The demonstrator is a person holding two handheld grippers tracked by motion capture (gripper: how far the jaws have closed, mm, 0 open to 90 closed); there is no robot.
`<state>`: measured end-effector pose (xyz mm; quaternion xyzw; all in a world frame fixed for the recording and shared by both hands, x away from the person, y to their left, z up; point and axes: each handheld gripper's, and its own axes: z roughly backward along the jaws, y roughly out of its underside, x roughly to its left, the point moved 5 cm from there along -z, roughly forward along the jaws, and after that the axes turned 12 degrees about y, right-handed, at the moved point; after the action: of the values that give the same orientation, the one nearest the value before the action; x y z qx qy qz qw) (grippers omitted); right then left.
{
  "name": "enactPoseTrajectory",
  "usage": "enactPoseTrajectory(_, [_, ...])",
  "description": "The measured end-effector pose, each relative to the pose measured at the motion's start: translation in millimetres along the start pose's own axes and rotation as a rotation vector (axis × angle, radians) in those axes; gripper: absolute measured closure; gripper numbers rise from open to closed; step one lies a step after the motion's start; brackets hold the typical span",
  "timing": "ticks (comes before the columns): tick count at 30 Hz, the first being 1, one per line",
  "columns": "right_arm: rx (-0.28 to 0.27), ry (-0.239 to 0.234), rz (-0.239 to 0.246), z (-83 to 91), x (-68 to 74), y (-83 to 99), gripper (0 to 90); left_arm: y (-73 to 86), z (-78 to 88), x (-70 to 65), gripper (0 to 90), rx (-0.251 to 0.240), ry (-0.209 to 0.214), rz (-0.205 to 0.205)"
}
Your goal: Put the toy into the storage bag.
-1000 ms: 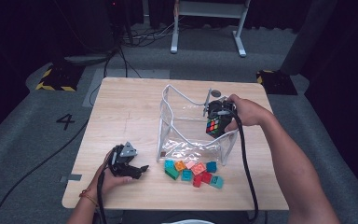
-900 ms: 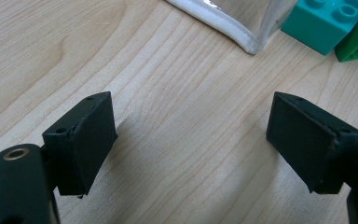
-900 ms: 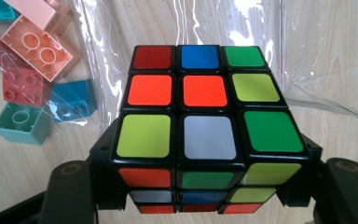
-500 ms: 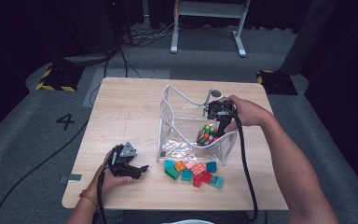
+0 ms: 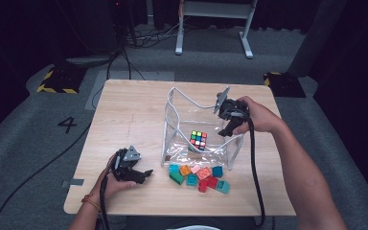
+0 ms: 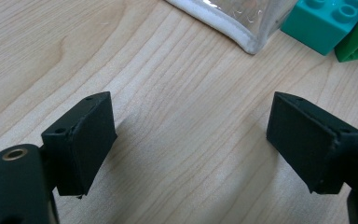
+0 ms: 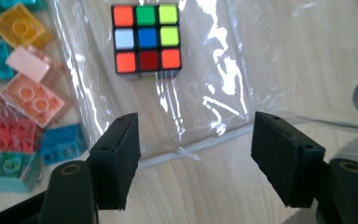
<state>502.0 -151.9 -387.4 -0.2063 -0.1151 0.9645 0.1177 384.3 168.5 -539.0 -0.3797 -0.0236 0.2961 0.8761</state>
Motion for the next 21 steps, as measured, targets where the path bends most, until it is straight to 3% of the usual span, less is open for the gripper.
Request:
enactPoseTrajectory(1, [-0.045, 0.019, -0.028, 4.6, -2.6, 0.3, 33.0, 0.0, 0.0, 0.0, 15.6, 0.000, 0.000, 0.000])
enactPoseTrajectory(2, [-0.045, 0.019, -0.028, 4.6, -2.6, 0.3, 33.0, 0.0, 0.0, 0.0, 15.6, 0.000, 0.000, 0.000])
enactPoseTrajectory(3, [-0.096, 0.043, -0.064, 10.6, -5.2, -0.1, 32.4, 0.0, 0.0, 0.0, 15.6, 0.000, 0.000, 0.000])
enactPoseTrajectory(4, [-0.096, 0.043, -0.064, 10.6, -5.2, -0.1, 32.4, 0.0, 0.0, 0.0, 15.6, 0.000, 0.000, 0.000])
enactPoseTrajectory(5, [-0.155, 0.066, -0.095, 18.1, -8.6, -0.8, 32.9, 0.0, 0.0, 0.0, 15.6, 0.000, 0.000, 0.000])
enactPoseTrajectory(7, [-0.173, 0.070, -0.097, 20.7, -8.9, -0.7, 33.3, 0.0, 0.0, 0.0, 15.6, 0.001, 0.000, 0.000])
enactPoseTrajectory(9, [-0.251, 0.083, -0.110, 29.9, -9.6, -1.5, 33.3, 0.0, 0.0, 0.0, 15.6, 0.000, 0.000, 0.000])
enactPoseTrajectory(12, [-0.282, 0.106, -0.119, 36.2, -10.8, -1.2, 32.7, 0.0, 0.0, 0.0, 15.6, 0.001, 0.001, 0.000])
enactPoseTrajectory(15, [-0.335, 0.141, -0.153, 46.3, -13.8, 0.0, 31.2, 0.0, 0.0, -0.1, 15.6, 0.000, 0.000, 0.000])
enactPoseTrajectory(17, [-0.375, 0.147, -0.211, 53.4, -13.2, 1.3, 31.2, 0.0, 0.0, -0.1, 15.6, 0.000, 0.000, 0.000])
enactPoseTrajectory(21, [-0.442, 0.167, -0.246, 67.4, -14.4, 5.9, 30.5, 0.0, 0.1, -0.1, 15.6, 0.000, 0.000, 0.000])
